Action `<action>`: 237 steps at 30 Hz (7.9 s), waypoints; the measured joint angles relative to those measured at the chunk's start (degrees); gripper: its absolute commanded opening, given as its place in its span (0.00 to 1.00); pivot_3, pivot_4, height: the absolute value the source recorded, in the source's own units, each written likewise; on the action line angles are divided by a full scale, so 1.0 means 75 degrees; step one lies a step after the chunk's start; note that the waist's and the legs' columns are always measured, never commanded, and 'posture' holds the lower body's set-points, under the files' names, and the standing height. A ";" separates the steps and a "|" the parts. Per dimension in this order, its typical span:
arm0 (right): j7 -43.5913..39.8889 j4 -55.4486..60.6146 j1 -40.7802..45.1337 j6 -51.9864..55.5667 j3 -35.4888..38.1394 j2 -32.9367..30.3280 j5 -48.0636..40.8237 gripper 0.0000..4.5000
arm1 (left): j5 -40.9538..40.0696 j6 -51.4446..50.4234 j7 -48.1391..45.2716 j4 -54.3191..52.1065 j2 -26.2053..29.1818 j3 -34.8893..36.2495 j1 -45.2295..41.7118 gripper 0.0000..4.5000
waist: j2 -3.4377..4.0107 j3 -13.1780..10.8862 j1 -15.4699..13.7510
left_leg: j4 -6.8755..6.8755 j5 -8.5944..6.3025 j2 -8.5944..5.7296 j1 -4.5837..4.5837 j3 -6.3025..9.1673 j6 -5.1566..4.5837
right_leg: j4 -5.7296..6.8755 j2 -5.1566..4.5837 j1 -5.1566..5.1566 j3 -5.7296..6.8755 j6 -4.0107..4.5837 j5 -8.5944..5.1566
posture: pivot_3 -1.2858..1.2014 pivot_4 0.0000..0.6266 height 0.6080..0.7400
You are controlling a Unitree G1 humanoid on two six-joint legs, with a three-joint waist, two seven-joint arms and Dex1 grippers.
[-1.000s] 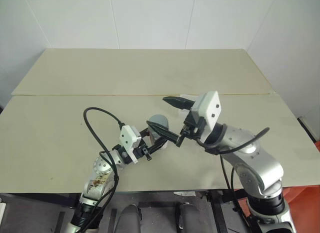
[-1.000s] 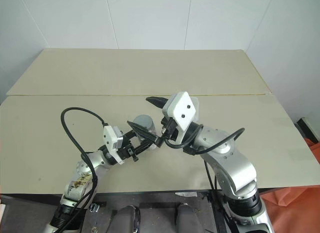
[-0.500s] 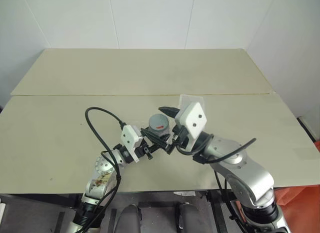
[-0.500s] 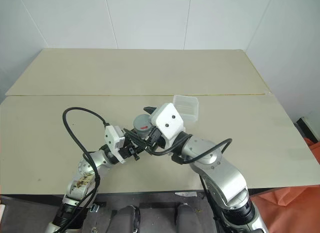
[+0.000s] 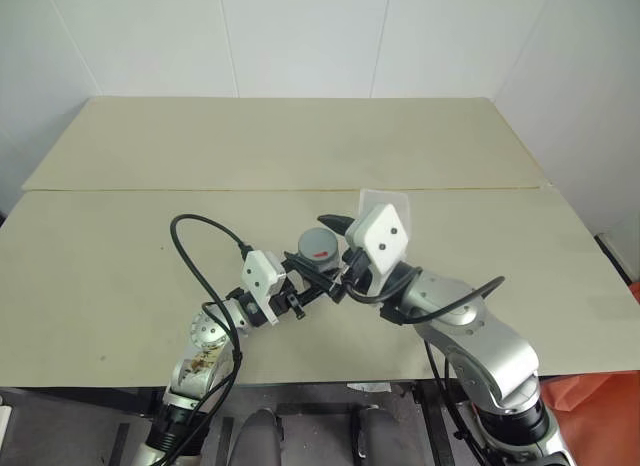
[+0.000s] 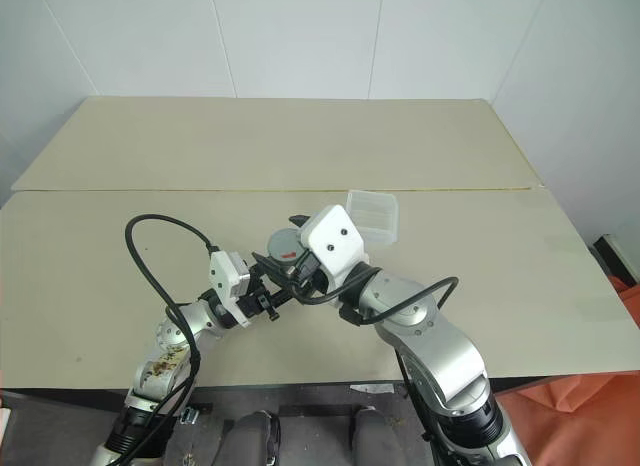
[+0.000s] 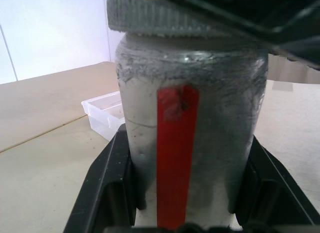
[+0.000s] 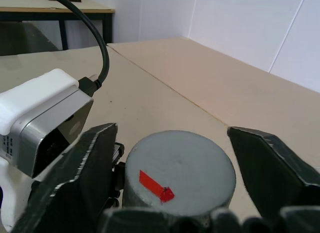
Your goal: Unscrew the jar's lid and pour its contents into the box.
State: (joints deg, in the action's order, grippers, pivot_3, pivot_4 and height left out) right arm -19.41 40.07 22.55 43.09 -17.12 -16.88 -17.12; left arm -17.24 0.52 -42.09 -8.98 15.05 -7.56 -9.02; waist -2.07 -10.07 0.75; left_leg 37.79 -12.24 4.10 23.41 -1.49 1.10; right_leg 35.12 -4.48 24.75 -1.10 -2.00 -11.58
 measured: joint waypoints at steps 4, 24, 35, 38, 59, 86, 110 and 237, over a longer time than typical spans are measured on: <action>-0.0023 -0.0006 -0.0046 -0.0007 0.0014 -0.0014 0.0028 0.61 | -0.0001 -0.0012 -0.0013 0.0001 -0.0002 -0.0008 0.0001 0.45 | 0.0000 0.0000 0.0000 | 0.0000 0.0000 0.0000 0.0001 0.0000 0.0000 | -0.0001 0.0000 0.0001 0.0000 0.0000 0.0000 | 0.52 0.24 1.00; -0.7298 -0.4938 0.2731 -0.2053 0.0697 -0.1237 -0.1926 0.61 | -0.0470 -0.0089 -0.0768 -0.0382 0.0288 -0.0194 0.0148 0.45 | 0.0002 -0.0002 0.0072 | -0.0003 0.0001 0.0009 -0.0017 0.0003 -0.0002 | 0.0014 0.0017 -0.0001 -0.0006 0.0001 0.0002 | 0.52 0.24 1.00; -0.9243 -0.8058 0.4939 -0.4005 -0.1719 -0.1734 -0.3032 0.61 | -0.0406 -0.0105 -0.0656 -0.0547 0.0374 -0.0255 0.0368 0.45 | 0.0004 -0.0003 -0.0005 | -0.0004 0.0000 0.0008 0.0037 0.0000 -0.0002 | 0.0007 0.0011 0.0040 -0.0005 0.0005 0.0052 | 0.52 0.24 1.00; -0.9276 -0.8392 0.5051 -0.4373 -0.1962 -0.1741 -0.3270 0.61 | -0.0389 -0.0105 -0.0595 -0.0549 0.0396 -0.0243 0.0383 0.45 | 0.0004 -0.0003 -0.0004 | -0.0005 0.0000 0.0008 0.0039 0.0001 -0.0002 | 0.0013 0.0014 0.0045 -0.0004 0.0009 0.0054 | 0.52 0.24 1.00; -0.5076 -0.3099 0.1793 -0.2543 0.1676 -0.2145 -0.3209 0.99 | -0.0275 -0.0104 -0.0429 -0.0307 0.0248 -0.0256 0.0162 0.45 | 0.0006 -0.0002 -0.0141 | -0.0001 0.0000 0.0008 0.0041 0.0001 -0.0001 | 0.0035 0.0016 0.0057 -0.0006 -0.0021 0.0037 | 0.52 0.24 1.00; -0.1398 -0.0747 0.0257 -0.1167 0.0271 -0.0946 -0.0780 0.99 | -0.0110 -0.0091 -0.0345 -0.0039 0.0167 -0.0222 -0.0010 0.45 | 0.0006 -0.0002 -0.0113 | 0.0012 0.0006 0.0000 0.0034 0.0002 -0.0009 | 0.0021 0.0019 0.0047 -0.0025 0.0004 0.0024 | 0.52 0.24 1.00; -0.1721 -0.0443 -0.0766 -0.1222 0.1208 -0.1486 -0.0879 0.99 | -0.0128 -0.0068 -0.0397 0.0117 0.0184 -0.0113 -0.0067 0.45 | 0.0005 -0.0002 -0.0100 | 0.0012 0.0006 -0.0001 0.0033 0.0002 -0.0009 | 0.0021 0.0018 0.0045 -0.0026 0.0009 0.0021 | 0.52 0.24 1.00; -0.2576 -0.1009 -0.0105 -0.1683 0.1193 -0.1294 -0.1436 0.99 | -0.0077 0.0788 -0.0963 0.0832 -0.0037 -0.0182 -0.0323 0.45 | 0.0004 -0.0001 -0.0003 | 0.0011 0.0006 -0.0017 0.0008 0.0001 -0.0010 | 0.0013 0.0024 0.0034 -0.0064 -0.0051 0.0057 | 0.52 0.24 1.00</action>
State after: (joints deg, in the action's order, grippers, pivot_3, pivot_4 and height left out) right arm -38.72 32.50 21.76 30.47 -8.18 -26.59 -27.89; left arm -17.82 6.43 -49.31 -2.73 14.78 -8.93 -11.44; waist -2.04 -10.08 0.73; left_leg 37.88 -12.19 3.97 23.46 -1.48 1.03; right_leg 35.22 -4.30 25.00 -1.58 -2.39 -11.15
